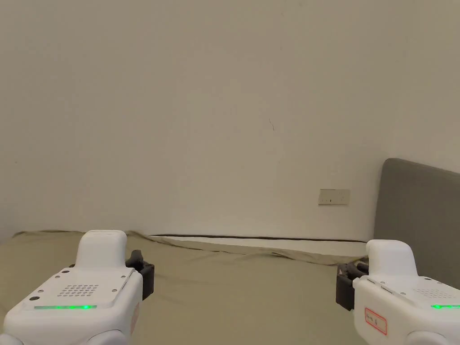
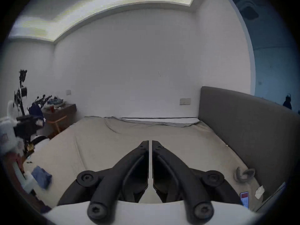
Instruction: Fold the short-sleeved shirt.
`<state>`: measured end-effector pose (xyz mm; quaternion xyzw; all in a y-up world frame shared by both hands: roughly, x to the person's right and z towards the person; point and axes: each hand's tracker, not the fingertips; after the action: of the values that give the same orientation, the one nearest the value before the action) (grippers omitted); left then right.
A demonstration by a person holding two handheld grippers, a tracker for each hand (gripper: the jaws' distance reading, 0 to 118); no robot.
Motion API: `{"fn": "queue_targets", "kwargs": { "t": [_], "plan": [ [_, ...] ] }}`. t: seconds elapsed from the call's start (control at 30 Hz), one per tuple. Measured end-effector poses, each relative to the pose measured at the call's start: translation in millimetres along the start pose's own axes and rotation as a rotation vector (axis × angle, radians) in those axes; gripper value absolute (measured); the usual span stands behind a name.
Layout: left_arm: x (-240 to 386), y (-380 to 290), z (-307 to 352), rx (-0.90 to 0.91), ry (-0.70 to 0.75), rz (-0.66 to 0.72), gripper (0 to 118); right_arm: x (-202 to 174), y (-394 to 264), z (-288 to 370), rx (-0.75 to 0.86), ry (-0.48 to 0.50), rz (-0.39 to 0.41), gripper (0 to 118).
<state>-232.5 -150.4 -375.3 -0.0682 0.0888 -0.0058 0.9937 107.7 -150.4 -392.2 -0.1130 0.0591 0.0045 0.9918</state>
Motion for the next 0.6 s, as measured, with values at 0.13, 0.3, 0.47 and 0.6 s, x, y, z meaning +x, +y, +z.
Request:
{"fn": "queue_targets", "kwargs": {
  "t": [0.13, 0.3, 0.47, 0.6],
  "plan": [
    [-12.8, 7.9, 4.9, -0.003, 0.024, -0.026, 31, 14.4, -4.6, 1.5, -0.010, -0.034, -0.008, 6],
    [-20.1, 8.7, 13.3, 0.000, 0.032, -0.045, 31, 31.3, -7.1, 10.3, 0.005, -0.056, -0.038, 6],
    [-14.2, 7.8, 11.4, -0.016, 0.000, -0.032, 31, 24.7, -5.4, 11.6, 0.000, -0.020, -0.047, 6],
    [-8.1, 5.0, 13.0, -0.021, -0.018, -0.057, 31, 22.0, -4.4, 9.4, -0.009, -0.003, -0.038, 8]
  ]
}}
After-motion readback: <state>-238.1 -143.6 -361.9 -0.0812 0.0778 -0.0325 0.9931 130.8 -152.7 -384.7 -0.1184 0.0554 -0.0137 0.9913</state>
